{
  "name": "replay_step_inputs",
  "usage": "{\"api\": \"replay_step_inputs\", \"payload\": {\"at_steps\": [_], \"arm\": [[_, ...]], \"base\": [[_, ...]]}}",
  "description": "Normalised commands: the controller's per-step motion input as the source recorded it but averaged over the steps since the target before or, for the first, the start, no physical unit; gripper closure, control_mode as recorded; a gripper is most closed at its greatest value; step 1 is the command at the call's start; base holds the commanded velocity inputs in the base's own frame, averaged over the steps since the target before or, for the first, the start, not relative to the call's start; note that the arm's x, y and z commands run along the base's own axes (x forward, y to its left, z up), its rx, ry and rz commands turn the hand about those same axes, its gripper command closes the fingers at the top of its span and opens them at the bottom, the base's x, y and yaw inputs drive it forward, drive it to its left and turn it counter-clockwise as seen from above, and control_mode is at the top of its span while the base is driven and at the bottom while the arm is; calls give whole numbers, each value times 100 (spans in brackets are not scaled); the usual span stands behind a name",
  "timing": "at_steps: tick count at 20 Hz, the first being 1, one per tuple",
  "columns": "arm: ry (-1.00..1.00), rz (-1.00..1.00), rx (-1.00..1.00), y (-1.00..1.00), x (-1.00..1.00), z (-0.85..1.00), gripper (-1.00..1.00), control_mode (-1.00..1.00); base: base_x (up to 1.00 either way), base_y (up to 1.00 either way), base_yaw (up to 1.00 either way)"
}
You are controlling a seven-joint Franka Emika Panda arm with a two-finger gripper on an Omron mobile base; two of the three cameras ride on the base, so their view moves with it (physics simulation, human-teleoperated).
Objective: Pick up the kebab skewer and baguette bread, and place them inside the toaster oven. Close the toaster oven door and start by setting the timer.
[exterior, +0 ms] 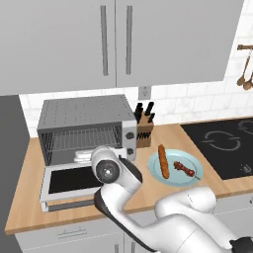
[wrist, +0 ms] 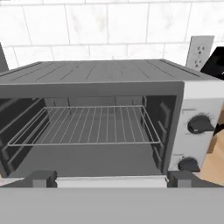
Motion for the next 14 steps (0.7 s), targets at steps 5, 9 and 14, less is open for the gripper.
{"api": "replay_step_inputs", "payload": {"at_steps": [5, 9, 14], "arm": [[0, 0, 0, 4, 34, 0, -100, -100], [0, 0, 0, 30, 32, 0, -100, -100], [0, 0, -1, 46, 30, -13, -100, -100]], "base": [[0, 0, 0], [0, 0, 0], [0, 0, 0]]}}
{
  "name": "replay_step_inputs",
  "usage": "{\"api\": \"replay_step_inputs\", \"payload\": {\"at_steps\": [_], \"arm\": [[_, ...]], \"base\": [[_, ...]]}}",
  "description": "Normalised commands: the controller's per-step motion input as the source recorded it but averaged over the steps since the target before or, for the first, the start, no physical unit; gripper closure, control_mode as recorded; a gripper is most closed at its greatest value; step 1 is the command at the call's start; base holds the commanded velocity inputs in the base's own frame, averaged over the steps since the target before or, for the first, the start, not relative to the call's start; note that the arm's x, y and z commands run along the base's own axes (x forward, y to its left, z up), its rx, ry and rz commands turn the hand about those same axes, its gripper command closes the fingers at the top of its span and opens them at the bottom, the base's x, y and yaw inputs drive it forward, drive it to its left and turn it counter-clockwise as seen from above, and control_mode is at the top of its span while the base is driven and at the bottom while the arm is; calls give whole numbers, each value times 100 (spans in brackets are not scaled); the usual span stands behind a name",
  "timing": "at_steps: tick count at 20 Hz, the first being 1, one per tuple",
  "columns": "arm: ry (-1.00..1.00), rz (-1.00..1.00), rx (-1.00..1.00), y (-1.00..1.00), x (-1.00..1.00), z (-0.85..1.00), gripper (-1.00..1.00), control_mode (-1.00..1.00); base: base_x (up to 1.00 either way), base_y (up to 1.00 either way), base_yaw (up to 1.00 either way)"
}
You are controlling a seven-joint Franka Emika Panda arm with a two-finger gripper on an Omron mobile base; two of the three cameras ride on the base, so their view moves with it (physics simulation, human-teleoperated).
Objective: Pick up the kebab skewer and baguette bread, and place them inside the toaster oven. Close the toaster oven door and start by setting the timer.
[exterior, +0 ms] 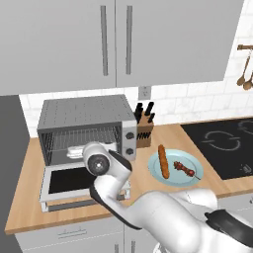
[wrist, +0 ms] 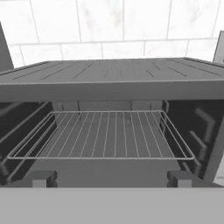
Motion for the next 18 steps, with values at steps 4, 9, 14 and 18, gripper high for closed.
{"api": "replay_step_inputs", "payload": {"at_steps": [4, 9, 14, 18], "arm": [[0, -4, 0, 12, 32, -5, -100, -100], [0, -2, 0, 2, 44, -1, -100, -100], [0, 0, 0, 4, 5, -21, -100, -100], [-1, 0, -1, 5, 11, -24, -100, -100]], "base": [[0, 0, 0], [0, 0, 0], [0, 0, 0], [0, 0, 0]]}}
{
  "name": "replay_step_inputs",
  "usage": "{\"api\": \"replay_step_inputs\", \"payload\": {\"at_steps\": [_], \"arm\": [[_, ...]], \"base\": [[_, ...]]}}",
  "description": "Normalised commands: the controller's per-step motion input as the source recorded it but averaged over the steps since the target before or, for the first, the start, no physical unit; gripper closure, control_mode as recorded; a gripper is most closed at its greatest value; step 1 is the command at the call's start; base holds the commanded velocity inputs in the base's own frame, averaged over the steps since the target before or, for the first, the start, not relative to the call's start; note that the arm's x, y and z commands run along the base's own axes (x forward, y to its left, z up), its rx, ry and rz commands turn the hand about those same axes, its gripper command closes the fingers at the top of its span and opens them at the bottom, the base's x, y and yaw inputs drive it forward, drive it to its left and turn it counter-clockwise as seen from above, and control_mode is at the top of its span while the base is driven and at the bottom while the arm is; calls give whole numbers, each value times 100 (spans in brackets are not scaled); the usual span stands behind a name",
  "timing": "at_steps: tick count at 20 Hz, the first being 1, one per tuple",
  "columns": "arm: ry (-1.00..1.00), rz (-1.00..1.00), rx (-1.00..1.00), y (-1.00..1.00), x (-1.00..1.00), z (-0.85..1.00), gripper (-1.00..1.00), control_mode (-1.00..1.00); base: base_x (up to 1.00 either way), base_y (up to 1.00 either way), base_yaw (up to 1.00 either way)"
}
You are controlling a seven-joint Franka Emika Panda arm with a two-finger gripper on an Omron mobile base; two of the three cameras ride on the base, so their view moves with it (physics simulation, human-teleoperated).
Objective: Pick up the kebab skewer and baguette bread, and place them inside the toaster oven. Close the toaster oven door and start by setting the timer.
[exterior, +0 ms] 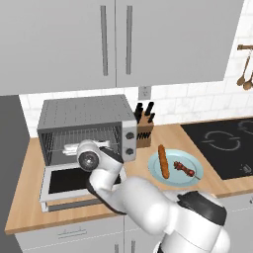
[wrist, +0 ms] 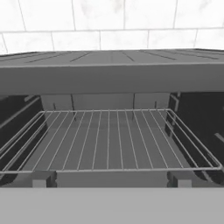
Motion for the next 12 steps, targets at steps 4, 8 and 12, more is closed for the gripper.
{"api": "replay_step_inputs", "payload": {"at_steps": [4, 8, 12], "arm": [[0, 0, 0, 1, 42, 0, -100, -100], [0, 0, 0, 18, 43, 0, -100, -100], [0, 0, 0, 0, 11, -32, -100, -100]], "base": [[0, 0, 0], [0, 0, 0], [0, 0, 0]]}}
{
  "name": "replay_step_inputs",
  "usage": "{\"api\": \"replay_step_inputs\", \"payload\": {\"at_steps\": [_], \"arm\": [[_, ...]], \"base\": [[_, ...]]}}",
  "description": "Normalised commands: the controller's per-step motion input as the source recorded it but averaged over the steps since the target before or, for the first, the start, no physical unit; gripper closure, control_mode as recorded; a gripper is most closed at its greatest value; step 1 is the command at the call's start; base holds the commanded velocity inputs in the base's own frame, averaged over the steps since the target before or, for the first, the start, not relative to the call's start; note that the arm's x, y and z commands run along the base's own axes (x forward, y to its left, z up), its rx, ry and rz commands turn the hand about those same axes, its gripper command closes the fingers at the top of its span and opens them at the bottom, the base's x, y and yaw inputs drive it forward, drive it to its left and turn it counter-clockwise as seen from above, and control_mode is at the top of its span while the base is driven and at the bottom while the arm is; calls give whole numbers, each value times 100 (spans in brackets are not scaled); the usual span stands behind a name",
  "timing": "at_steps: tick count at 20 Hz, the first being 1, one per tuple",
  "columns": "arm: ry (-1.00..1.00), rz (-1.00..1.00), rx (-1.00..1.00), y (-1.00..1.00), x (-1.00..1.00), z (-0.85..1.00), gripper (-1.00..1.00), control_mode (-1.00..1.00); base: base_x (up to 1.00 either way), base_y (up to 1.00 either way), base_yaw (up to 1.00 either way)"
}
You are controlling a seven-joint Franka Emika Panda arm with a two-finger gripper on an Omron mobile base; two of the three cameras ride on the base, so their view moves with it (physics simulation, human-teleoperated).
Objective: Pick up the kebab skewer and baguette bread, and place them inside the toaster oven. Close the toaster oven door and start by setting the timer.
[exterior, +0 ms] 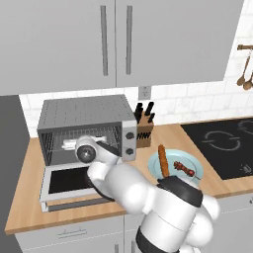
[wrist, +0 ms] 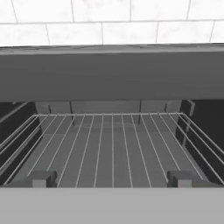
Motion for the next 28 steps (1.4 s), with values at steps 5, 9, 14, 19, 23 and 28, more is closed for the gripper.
{"api": "replay_step_inputs", "payload": {"at_steps": [5, 9, 14, 19, 23, 28], "arm": [[0, 0, 0, 6, 27, -5, -100, -100], [3, 0, 0, 10, 16, 0, -100, -100], [3, 0, 0, 3, 12, 0, -100, -100], [8, 0, 0, 0, 2, 0, -100, -100], [7, 0, 0, 0, 4, 0, -100, -100], [2, 0, 0, 0, 20, 0, -100, -100]], "base": [[0, 0, 0], [0, 0, 0], [0, 0, 0], [0, 0, 0], [0, 0, 0], [0, 0, 0]]}}
